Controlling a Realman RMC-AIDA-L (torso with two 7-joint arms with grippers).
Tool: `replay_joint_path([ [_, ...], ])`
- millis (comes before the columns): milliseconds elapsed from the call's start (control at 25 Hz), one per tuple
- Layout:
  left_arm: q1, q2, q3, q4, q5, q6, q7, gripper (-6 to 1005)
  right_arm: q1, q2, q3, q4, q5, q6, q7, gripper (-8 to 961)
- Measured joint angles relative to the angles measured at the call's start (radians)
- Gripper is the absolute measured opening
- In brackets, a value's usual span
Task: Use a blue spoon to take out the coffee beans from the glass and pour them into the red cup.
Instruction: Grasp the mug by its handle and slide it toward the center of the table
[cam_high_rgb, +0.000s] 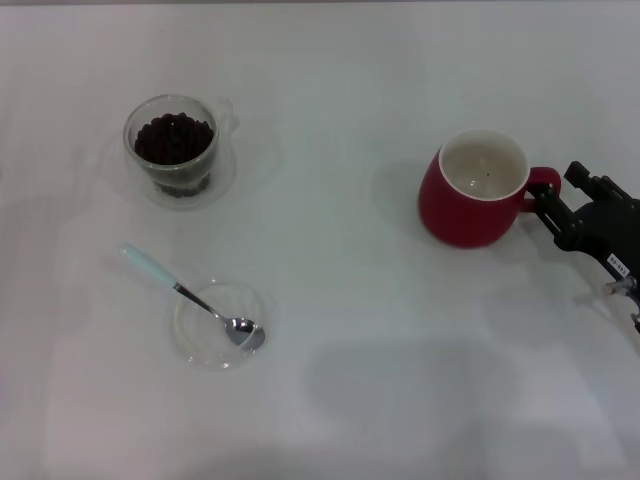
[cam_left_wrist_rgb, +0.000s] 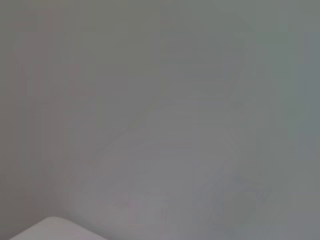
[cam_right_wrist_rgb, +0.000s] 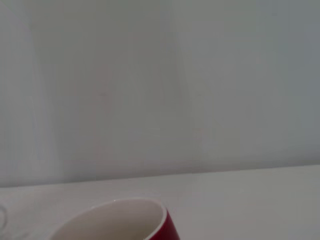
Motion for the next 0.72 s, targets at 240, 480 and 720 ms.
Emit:
replay_joint_path([
  [240,0.001,0.000,0.000,0.011,-0.010,0.001,0.000,861,0.001,0.000,0.003,-0.003,0.003,-0.041,-0.001,554],
  [480,0.003,0.001,0.000,0.015,-0.024,0.001,0.000,861,0.010,0.001,-0.003,-0.003,0.000,-0.038,-0.004,359],
  [720,0.003,0.001,-0.001,0.015,-0.025,0.001,0.000,861,0.026,-0.001,-0.007,-0.001,0.000,0.002,-0.005,236],
])
